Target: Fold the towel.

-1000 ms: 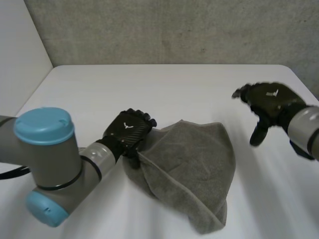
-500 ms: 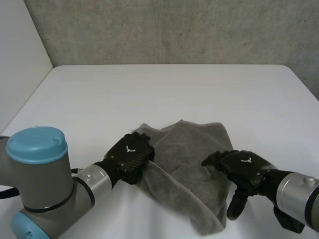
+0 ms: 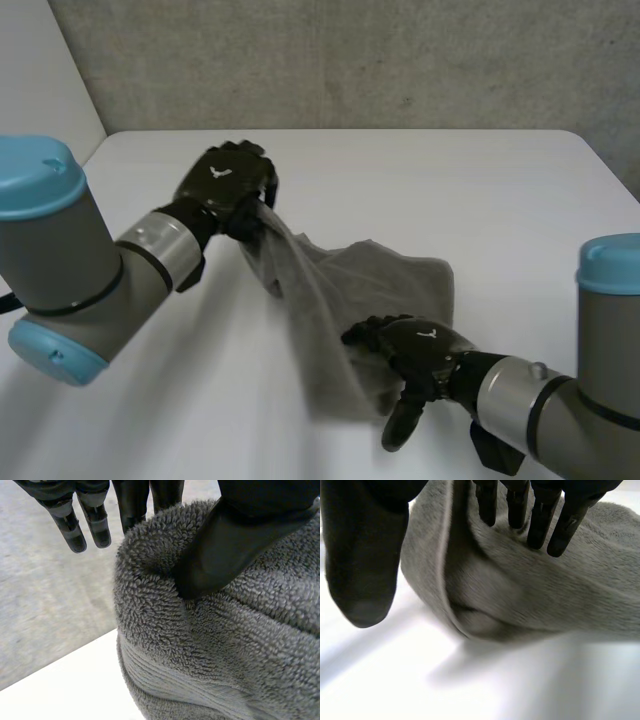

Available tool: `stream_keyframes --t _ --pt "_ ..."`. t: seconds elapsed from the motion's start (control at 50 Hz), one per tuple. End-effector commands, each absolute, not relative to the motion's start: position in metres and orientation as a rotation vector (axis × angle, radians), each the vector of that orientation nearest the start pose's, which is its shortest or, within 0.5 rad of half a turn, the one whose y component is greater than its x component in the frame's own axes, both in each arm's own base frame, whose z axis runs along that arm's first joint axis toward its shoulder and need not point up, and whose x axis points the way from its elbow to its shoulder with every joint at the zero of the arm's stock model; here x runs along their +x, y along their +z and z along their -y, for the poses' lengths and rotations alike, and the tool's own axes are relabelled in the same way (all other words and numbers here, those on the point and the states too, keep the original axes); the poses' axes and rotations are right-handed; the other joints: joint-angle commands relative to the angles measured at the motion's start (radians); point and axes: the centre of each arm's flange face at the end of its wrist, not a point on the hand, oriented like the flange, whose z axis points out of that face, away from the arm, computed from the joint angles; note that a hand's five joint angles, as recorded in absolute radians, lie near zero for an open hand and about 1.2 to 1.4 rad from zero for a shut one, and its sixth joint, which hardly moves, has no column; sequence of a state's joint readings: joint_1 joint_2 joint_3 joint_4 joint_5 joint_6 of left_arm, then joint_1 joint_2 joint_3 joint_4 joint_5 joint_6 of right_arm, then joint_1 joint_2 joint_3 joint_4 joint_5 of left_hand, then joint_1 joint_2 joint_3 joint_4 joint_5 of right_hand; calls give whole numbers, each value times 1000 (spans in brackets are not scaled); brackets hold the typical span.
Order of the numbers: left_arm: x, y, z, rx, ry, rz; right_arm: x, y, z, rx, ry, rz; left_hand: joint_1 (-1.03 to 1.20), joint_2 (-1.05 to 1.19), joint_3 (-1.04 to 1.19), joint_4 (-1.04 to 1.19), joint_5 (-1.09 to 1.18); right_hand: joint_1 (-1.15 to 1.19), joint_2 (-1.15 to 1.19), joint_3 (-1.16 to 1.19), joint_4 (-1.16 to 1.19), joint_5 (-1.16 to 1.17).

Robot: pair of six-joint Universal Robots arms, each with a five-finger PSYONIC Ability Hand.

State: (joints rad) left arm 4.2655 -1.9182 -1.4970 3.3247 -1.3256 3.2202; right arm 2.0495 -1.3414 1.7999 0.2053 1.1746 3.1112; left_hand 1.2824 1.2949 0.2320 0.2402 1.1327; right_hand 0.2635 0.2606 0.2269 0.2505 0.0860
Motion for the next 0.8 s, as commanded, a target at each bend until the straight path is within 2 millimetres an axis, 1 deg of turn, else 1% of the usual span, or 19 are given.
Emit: stream_keyframes --t 0.02,0.04,0.06,0.1,0.2,0.24,0.28,0.3,0.34,0.36,0.4,0.48,0.6,0.64,0.68,0.7,0.74,0.76,0.8 --pt "-277 228 287 834 -2300 -2540 277 160 163 -828 -1100 -2272 114 101 -57 -66 89 287 290 -52 -76 290" --pt "-274 227 288 823 -2290 -2545 278 158 167 -823 -1133 -2276 114 101 -57 -66 89 466 468 -52 -76 469" --pt "-274 227 288 823 -2290 -2545 278 158 167 -822 -1133 -2276 114 101 -57 -66 89 467 470 -52 -76 470" --pt "-272 225 287 813 -2276 -2556 278 159 172 -809 -1171 -2282 114 101 -57 -66 89 812 815 -52 -76 815" --pt "-264 225 286 778 -2259 -2581 279 164 176 -807 -1189 -2254 114 101 -57 -66 89 1087 1090 -52 -76 1090" --pt "-263 229 283 767 -2271 -2588 280 164 176 -815 -1188 -2246 114 101 -57 -66 89 1028 1031 -52 -76 1031" --pt "-263 235 279 747 -2300 -2599 283 167 177 -830 -1207 -2237 114 101 -57 -66 89 652 655 -52 -76 655" --pt "-263 235 278 747 -2300 -2599 283 167 177 -830 -1207 -2237 114 101 -57 -66 89 649 652 -52 -76 652" --pt "-263 235 274 747 -2296 -2614 285 171 180 -837 -1243 -2220 114 101 -57 -66 89 410 413 -52 -76 413" --pt "-263 235 274 747 -2296 -2614 285 171 180 -837 -1243 -2220 114 101 -57 -66 89 409 412 -52 -76 412" --pt "-262 233 268 755 -2281 -2624 286 170 184 -866 -1278 -2203 114 101 -57 -66 89 207 210 -52 -76 210" --pt "-261 226 262 767 -2247 -2652 288 163 187 -911 -1296 -2197 114 101 -57 -66 89 153 156 -52 -76 156" --pt "-260 216 255 772 -2201 -2687 293 136 199 -950 -1335 -2210 114 101 -57 -66 89 130 132 -52 -76 133" --pt "-259 215 255 769 -2194 -2692 293 132 202 -947 -1350 -2218 114 101 -57 -66 89 177 180 -52 -76 180" --pt "-257 215 254 762 -2189 -2694 295 129 204 -966 -1381 -2208 114 101 -57 -66 89 571 573 -52 -76 574" --pt "-257 215 254 762 -2189 -2694 295 129 204 -967 -1381 -2208 114 101 -57 -66 89 573 576 -52 -76 576" --pt "-255 221 252 758 -2215 -2675 298 128 205 -996 -1401 -2178 114 101 -57 -66 89 950 953 -52 -76 953" --pt "-255 221 252 758 -2216 -2675 298 128 205 -996 -1401 -2177 114 101 -57 -66 89 952 955 -52 -76 955" --pt "-254 225 250 749 -2233 -2664 301 130 209 -1027 -1428 -2149 114 101 -57 -66 89 1133 1136 -52 -76 1136"
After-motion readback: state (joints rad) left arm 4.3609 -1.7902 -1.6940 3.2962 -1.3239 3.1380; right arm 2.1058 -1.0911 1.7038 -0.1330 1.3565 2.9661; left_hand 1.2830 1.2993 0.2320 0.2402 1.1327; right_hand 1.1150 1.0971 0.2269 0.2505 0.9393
